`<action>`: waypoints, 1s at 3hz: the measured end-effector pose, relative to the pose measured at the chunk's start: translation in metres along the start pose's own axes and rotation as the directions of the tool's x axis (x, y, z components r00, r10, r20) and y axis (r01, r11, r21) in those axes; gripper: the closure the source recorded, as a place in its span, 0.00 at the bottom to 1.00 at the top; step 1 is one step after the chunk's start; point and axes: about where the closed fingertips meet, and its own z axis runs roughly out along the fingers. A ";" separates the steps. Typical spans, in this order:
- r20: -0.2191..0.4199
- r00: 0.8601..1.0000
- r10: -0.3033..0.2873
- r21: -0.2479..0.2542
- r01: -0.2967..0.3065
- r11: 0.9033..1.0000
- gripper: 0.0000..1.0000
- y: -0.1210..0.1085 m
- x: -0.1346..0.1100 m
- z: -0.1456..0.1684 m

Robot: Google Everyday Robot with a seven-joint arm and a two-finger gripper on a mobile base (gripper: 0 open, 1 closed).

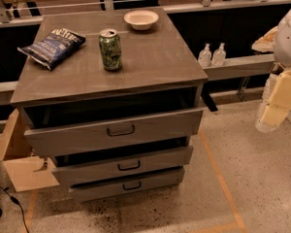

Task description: Open bottom drawer

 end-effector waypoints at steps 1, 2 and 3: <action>0.000 1.000 0.000 0.000 0.000 1.000 0.00 0.000 0.000 0.000; 0.012 1.000 -0.006 -0.011 0.006 1.000 0.00 0.004 0.003 0.014; 0.095 0.994 -0.062 -0.024 0.065 0.998 0.00 0.020 0.005 0.070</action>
Offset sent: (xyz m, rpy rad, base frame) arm -0.0005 -0.0010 -0.0437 0.0311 0.0378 0.0285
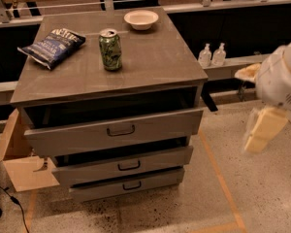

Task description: Open bottom drawer

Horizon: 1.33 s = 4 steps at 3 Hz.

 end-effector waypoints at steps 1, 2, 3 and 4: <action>0.058 0.997 -0.057 -0.015 0.058 0.998 0.00 0.017 0.002 0.067; 0.072 0.987 -0.147 0.005 0.147 0.989 0.00 0.028 -0.011 0.129; 0.069 0.966 -0.248 0.006 0.249 0.969 0.00 0.043 -0.026 0.202; 0.070 0.966 -0.251 0.049 0.248 0.968 0.00 0.035 -0.026 0.201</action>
Offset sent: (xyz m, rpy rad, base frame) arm 0.0459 0.0913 -0.2080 -0.0118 -0.1795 0.2587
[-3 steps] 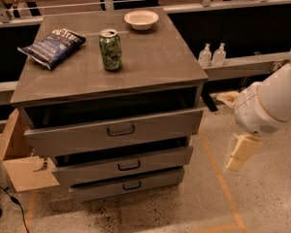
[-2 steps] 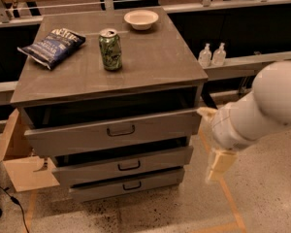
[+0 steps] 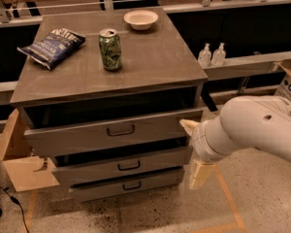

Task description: Open bottom drawer

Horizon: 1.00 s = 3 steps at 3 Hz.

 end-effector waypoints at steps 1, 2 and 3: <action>-0.001 1.000 0.000 -0.006 0.000 1.000 0.00 0.001 0.000 0.000; 0.015 1.000 0.026 -0.010 -0.026 1.000 0.00 0.020 0.000 0.015; 0.072 0.997 0.021 -0.022 -0.019 1.000 0.00 0.049 -0.004 0.059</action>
Offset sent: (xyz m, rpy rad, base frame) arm -0.0356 0.0099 -0.0591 0.0677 0.0416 -0.0505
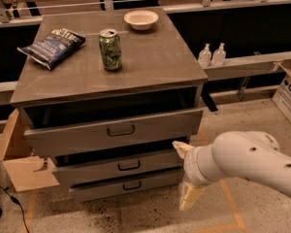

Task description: Open bottom drawer

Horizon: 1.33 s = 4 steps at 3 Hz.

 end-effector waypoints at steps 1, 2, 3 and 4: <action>0.082 0.996 -0.032 -0.007 0.032 0.999 0.00 0.024 -0.008 0.056; 0.117 0.991 -0.065 -0.024 0.068 0.997 0.00 0.047 -0.010 0.109; 0.135 0.985 -0.105 -0.060 0.114 0.992 0.00 0.068 -0.009 0.165; 0.128 0.984 -0.126 -0.084 0.137 0.987 0.00 0.083 -0.001 0.208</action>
Offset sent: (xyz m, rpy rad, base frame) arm -0.0151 0.0961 -0.1911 0.0834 -0.0085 0.2257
